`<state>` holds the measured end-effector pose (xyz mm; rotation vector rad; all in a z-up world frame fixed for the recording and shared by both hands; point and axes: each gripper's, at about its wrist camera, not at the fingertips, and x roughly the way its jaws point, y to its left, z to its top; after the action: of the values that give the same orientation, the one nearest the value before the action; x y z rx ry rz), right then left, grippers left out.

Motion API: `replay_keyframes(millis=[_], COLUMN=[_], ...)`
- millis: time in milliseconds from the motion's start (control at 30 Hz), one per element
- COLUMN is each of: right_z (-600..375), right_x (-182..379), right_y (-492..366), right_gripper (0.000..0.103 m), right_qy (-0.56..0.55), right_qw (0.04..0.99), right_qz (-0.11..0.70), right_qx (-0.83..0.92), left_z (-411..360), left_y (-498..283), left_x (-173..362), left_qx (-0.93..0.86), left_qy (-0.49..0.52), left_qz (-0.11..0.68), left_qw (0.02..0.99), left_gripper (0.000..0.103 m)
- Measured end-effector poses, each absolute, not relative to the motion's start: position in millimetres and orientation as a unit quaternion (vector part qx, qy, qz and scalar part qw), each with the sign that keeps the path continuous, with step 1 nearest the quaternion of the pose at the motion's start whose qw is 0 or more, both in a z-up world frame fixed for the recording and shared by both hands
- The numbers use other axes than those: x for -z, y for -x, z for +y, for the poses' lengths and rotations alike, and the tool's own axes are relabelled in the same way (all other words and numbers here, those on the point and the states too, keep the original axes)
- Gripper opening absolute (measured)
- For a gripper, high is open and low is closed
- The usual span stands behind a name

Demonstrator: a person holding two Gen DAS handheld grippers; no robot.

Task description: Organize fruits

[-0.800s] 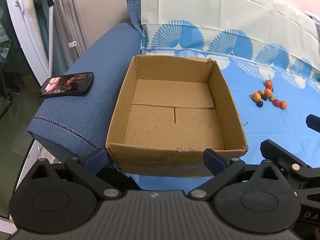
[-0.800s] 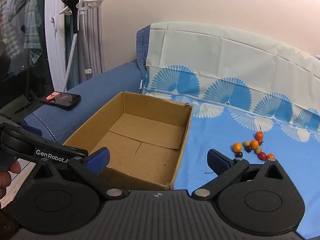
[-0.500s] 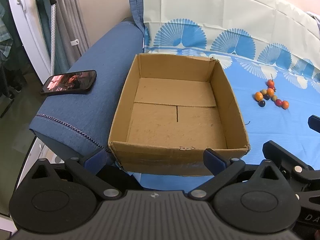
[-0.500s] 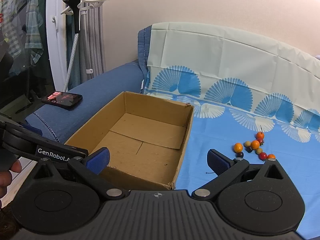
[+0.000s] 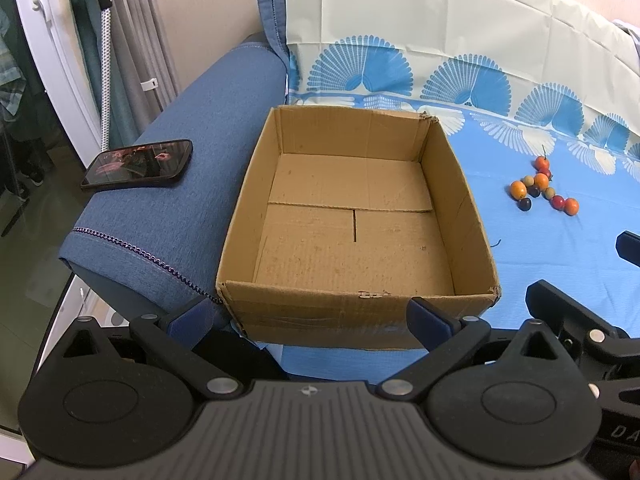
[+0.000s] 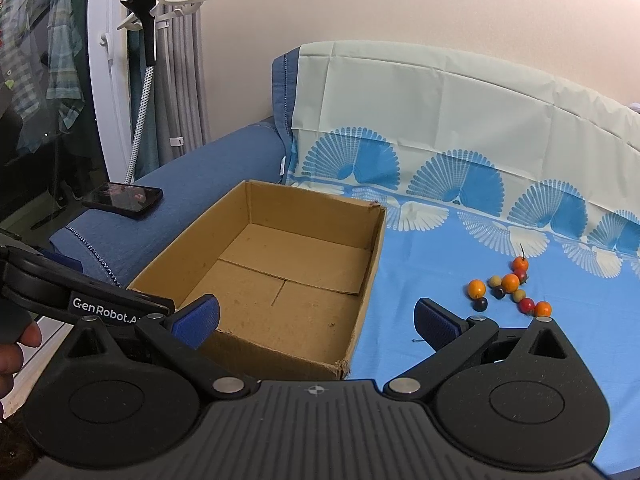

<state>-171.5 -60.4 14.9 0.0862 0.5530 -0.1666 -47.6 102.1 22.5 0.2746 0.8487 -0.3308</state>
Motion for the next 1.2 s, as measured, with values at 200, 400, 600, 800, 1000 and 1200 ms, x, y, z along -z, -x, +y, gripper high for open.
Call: replay_keyframes(millis=[200,400,600,800,1000,1200], right_z=[-60.1,-60.5,-61.0,-59.9,-73.8,-96.9], right_x=[-15.4,-13.8,-13.4,-14.4,-20.2,-21.8], right_y=[171.9,169.4,169.5,172.6,188.5,199.7], right_gripper=[0.103,0.103,0.103,0.103,0.103,0.103], right_qy=[-0.044,-0.036,-0.037,-0.031,-0.065,-0.101], right_qw=[0.958,0.957,0.957,0.959,0.959,0.951], right_qz=[0.274,0.278,0.277,0.27,0.257,0.261], right_qx=[0.079,0.078,0.075,0.079,0.103,0.13], left_z=[103.3,102.2,99.4,94.6,86.0,72.4], left_y=[47.4,46.1,46.9,51.5,60.3,77.5], left_x=[-21.6,-19.3,-19.7,-21.6,-25.2,-33.6], left_qx=[0.158,0.158,0.16,0.166,0.169,0.168], left_qy=[-0.133,-0.136,-0.142,-0.147,-0.158,-0.177], left_qz=[0.409,0.413,0.414,0.413,0.397,0.34], left_qw=[0.889,0.886,0.885,0.884,0.888,0.908], left_gripper=[0.103,0.103,0.103,0.103,0.103,0.103])
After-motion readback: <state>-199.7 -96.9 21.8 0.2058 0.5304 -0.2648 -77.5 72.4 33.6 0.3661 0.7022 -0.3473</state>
